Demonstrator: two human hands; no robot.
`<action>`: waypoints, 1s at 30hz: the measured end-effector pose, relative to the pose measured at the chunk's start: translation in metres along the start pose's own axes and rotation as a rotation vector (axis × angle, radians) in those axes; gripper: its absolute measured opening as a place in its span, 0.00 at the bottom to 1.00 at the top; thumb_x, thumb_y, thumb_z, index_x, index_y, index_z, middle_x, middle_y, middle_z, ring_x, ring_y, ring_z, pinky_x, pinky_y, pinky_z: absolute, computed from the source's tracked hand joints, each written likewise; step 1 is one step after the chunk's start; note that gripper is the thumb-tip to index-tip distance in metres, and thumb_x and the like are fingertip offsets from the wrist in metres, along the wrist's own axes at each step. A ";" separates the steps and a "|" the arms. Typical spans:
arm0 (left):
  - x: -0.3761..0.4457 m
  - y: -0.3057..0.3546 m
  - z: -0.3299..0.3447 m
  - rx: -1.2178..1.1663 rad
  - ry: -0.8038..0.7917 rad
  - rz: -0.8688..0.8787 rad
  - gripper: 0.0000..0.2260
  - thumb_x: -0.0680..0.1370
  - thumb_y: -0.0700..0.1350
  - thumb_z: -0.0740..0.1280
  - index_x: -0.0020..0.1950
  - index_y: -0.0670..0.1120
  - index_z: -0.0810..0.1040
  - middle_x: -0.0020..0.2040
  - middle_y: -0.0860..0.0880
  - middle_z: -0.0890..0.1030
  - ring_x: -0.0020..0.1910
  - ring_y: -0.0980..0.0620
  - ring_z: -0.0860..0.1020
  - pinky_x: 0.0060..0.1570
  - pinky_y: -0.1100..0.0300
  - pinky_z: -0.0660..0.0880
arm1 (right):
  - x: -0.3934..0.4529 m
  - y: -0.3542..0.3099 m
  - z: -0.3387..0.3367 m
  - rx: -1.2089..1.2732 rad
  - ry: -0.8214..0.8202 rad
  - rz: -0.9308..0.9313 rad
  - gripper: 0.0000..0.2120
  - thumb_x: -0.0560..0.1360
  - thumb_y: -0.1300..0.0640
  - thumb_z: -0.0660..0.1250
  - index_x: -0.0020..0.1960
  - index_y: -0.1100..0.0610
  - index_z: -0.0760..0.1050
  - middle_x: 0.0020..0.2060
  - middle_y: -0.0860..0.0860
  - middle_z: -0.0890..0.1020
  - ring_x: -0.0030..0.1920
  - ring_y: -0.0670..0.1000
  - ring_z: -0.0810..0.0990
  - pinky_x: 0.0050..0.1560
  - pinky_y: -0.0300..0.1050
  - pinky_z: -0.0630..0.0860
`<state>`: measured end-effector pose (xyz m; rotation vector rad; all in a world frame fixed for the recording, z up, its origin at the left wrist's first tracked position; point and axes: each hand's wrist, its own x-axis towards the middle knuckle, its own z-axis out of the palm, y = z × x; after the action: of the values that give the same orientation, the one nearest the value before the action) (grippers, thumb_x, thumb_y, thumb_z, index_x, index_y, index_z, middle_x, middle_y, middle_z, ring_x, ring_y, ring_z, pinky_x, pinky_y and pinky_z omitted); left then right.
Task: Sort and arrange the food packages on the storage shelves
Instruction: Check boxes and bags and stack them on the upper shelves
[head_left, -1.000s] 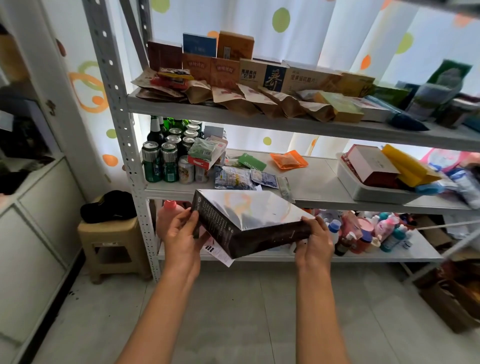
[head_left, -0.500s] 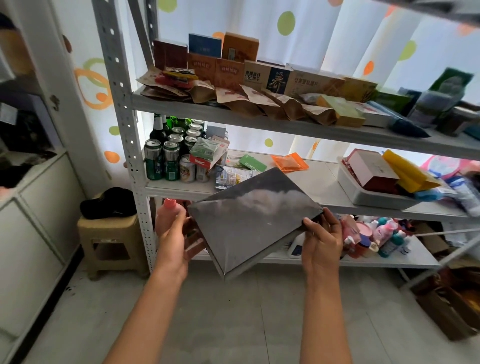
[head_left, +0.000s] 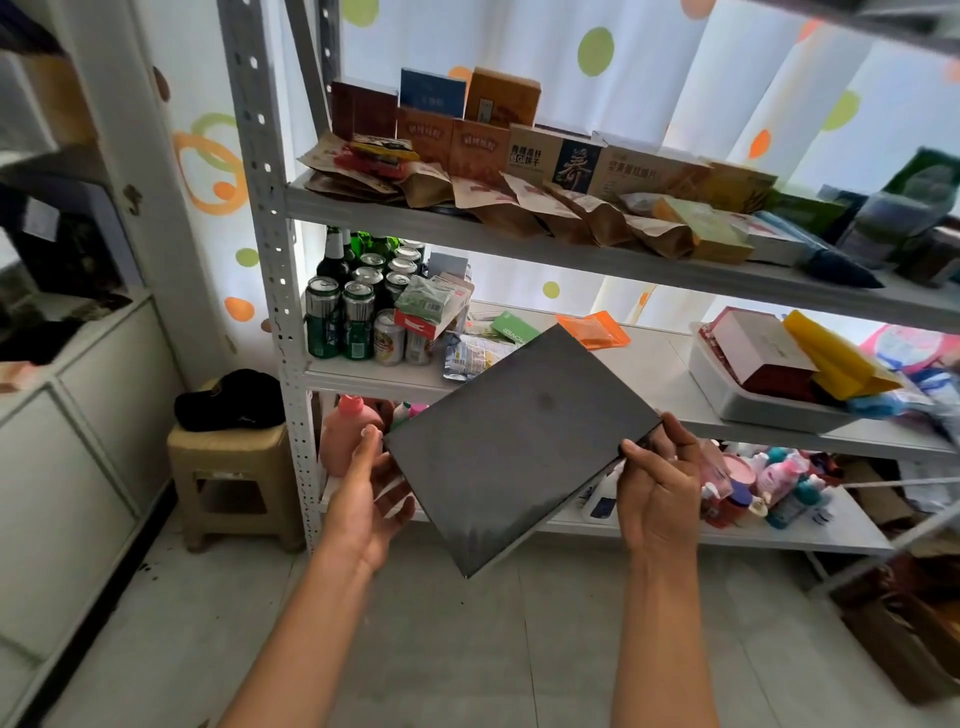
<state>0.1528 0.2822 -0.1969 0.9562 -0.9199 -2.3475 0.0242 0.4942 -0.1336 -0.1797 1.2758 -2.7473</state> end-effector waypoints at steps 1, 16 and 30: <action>0.001 0.000 0.001 0.003 0.001 -0.003 0.20 0.73 0.64 0.68 0.52 0.49 0.82 0.47 0.48 0.85 0.54 0.45 0.79 0.54 0.50 0.73 | 0.001 -0.002 0.001 -0.004 0.000 -0.009 0.22 0.78 0.77 0.56 0.58 0.53 0.73 0.51 0.49 0.86 0.54 0.49 0.85 0.49 0.36 0.80; 0.006 0.013 0.005 -0.079 -0.013 0.012 0.07 0.82 0.44 0.61 0.55 0.45 0.78 0.44 0.46 0.83 0.47 0.47 0.80 0.48 0.52 0.77 | 0.004 0.001 0.014 -0.270 0.044 -0.021 0.22 0.77 0.76 0.61 0.61 0.52 0.73 0.56 0.49 0.83 0.58 0.51 0.83 0.56 0.40 0.81; 0.014 0.028 0.002 -0.068 0.027 0.165 0.12 0.83 0.40 0.59 0.61 0.47 0.80 0.59 0.45 0.81 0.60 0.46 0.78 0.59 0.48 0.76 | 0.006 0.020 0.021 -0.196 0.220 0.329 0.07 0.82 0.49 0.65 0.57 0.51 0.75 0.61 0.54 0.83 0.62 0.56 0.81 0.67 0.61 0.75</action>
<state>0.1461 0.2555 -0.1824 0.8500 -0.8683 -2.2077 0.0227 0.4644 -0.1354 0.2997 1.4756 -2.4127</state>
